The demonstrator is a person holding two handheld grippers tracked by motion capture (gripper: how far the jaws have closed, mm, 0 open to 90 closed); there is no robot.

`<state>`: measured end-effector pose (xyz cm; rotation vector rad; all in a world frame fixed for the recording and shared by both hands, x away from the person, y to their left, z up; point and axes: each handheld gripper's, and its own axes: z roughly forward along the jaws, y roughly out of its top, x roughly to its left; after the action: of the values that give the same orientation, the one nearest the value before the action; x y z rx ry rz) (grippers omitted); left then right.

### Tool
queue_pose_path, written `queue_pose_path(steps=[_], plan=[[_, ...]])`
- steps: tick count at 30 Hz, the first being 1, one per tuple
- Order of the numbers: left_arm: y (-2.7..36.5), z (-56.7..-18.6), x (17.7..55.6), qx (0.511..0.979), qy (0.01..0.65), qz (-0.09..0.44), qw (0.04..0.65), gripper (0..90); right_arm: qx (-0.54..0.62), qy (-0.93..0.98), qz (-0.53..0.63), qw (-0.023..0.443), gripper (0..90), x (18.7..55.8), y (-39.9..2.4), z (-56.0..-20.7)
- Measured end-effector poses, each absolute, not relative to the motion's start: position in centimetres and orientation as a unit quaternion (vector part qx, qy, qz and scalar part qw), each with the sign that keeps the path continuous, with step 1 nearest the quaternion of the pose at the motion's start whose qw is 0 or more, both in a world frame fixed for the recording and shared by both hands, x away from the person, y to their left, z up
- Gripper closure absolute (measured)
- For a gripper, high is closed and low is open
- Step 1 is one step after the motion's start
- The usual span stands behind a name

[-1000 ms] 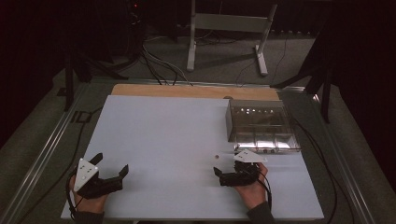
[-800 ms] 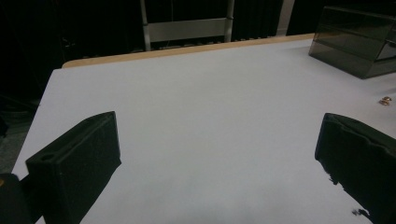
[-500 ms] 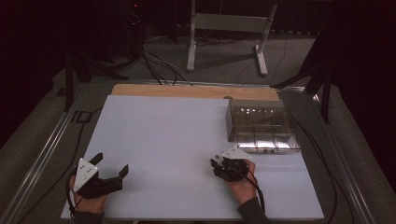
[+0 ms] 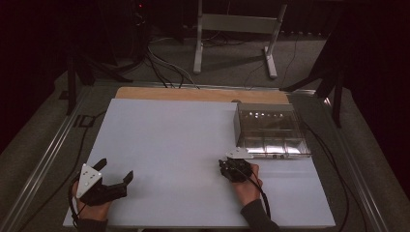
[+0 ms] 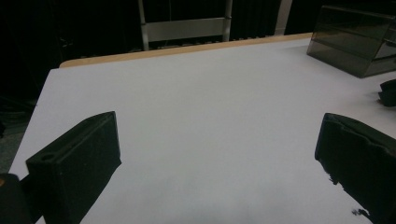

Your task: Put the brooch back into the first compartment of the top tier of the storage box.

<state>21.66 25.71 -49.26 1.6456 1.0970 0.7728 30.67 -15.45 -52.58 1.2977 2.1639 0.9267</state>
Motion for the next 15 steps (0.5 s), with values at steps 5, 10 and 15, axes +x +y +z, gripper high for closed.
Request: queue_pose_path(steps=[5, 10, 15], plan=[[25.7, -49.28, 21.67, 0.677, 0.451, 0.317, 0.488, 0.8, 0.47, 0.787, 0.336, 0.216, 74.2, 30.77, -15.43, -52.77], [25.7, -49.27, 21.67, 0.677, 0.451, 0.317, 0.488, 0.8, 0.48, 0.784, 0.341, 0.199, 81.2, 30.85, -15.61, -52.71], [25.65, -49.29, 21.68, 0.677, 0.451, 0.316, 0.488, 0.9, 0.481, 0.783, 0.342, 0.197, 81.7, 30.9, -15.67, -52.66]])
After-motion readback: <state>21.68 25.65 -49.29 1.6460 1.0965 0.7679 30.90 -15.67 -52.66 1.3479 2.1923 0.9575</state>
